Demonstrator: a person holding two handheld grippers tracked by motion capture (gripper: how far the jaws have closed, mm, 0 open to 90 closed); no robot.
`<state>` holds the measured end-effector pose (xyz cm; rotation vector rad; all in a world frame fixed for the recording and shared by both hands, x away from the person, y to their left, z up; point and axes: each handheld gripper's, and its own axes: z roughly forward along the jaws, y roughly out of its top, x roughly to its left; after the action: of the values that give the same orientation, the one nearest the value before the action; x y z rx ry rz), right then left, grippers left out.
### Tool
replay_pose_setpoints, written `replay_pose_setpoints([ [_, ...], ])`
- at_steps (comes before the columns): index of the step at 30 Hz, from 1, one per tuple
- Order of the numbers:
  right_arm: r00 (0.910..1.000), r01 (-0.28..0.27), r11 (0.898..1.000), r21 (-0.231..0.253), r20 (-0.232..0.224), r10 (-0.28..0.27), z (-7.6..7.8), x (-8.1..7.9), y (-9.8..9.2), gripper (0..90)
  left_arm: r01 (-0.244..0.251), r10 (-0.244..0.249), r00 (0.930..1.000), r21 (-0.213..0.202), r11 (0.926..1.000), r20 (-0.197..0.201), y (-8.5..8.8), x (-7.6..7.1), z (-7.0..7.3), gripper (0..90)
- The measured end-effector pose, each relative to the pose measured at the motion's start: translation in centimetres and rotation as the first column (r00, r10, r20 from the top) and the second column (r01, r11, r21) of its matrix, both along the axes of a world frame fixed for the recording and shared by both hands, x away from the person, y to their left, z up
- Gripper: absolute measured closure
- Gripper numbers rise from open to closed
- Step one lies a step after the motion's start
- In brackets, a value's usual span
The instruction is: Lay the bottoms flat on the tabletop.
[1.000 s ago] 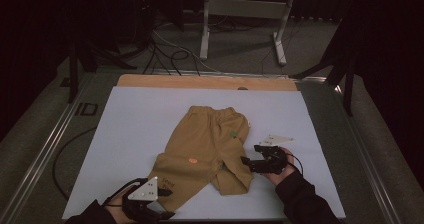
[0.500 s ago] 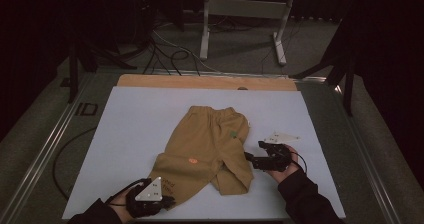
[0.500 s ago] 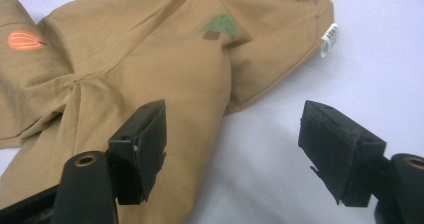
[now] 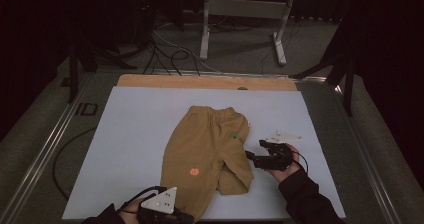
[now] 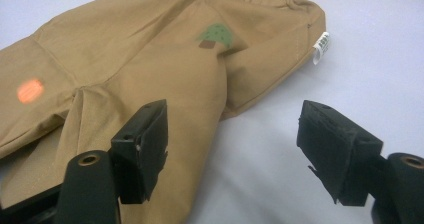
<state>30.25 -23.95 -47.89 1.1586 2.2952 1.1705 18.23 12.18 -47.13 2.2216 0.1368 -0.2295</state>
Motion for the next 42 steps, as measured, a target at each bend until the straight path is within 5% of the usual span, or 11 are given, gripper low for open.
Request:
replay_pose_setpoints([
  [2, 1.0, -0.006, 1.0, -0.002, 0.001, 0.006, -0.1, 0.0, 0.0, 28.4, -0.002, 0.001, 0.9996, -0.039, 0.9992, -0.028, 0.0, 0.2, 0.2, 69.7],
  [4, 1.0, -0.005, 1.0, -0.001, 0.002, 0.005, -0.1, 0.1, 0.0, 29.0, -0.052, 0.052, 0.9986, -0.043, 0.9977, 0.003, 0.1, 0.6, 0.5, 45.3],
  [8, 1.0, -0.007, 1.0, 0.005, 0.0, 0.007, -0.2, 0.2, 0.0, 30.1, -0.166, 0.169, 0.9845, -0.072, 0.9835, 0.045, 1.1, 2.0, 0.8, 17.9],
  [13, 0.9995, -0.019, 1.0, 0.013, -0.024, 0.019, -0.9, 0.5, 0.4, 33.2, -0.315, 0.326, 0.939, -0.109, 0.9428, 0.109, 2.8, 3.9, 0.5, 5.0],
  [15, 0.999, -0.026, 1.0, 0.007, -0.036, 0.026, -1.3, 0.8, 0.6, 33.9, -0.371, 0.386, 0.9143, -0.125, 0.9201, 0.124, 3.5, 4.6, 0.3, 3.1],
  [16, 0.999, -0.026, 1.0, 0.007, -0.036, 0.026, -1.3, 0.8, 0.6, 33.9, -0.371, 0.386, 0.9143, -0.125, 0.9201, 0.124, 3.5, 4.6, 0.3, 3.1],
  [17, 0.9987, -0.03, 1.0, 0.008, -0.042, 0.03, -1.5, 0.8, 0.8, 34.4, -0.406, 0.422, 0.8992, -0.139, 0.9034, 0.117, 4.2, 5.1, 0.0, 3.1],
  [20, 0.9968, -0.046, 0.999, -0.01, -0.065, 0.045, -2.3, 0.9, 1.3, 36.3, -0.434, 0.451, 0.8862, -0.151, 0.8883, 0.107, 4.8, 5.5, -0.3, 3.0],
  [26, 0.9916, -0.083, 0.996, -0.045, -0.104, 0.078, -3.3, 0.3, 1.6, 49.0, -0.461, 0.479, 0.8724, -0.161, 0.8725, 0.097, 5.5, 5.7, -0.7, 3.0],
  [33, 0.9937, -0.079, 0.994, -0.071, -0.085, 0.073, -2.9, 0.3, 1.3, 89.7, -0.49, 0.506, 0.8593, -0.16, 0.8568, 0.076, 5.9, 6.0, -1.3, 3.0],
  [42, 0.998, -0.055, 0.997, -0.049, -0.036, 0.053, -1.4, 0.2, 0.6, 90.0, -0.49, 0.504, 0.8601, -0.146, 0.8595, 0.08, 5.6, 5.9, -1.6, 3.0],
])
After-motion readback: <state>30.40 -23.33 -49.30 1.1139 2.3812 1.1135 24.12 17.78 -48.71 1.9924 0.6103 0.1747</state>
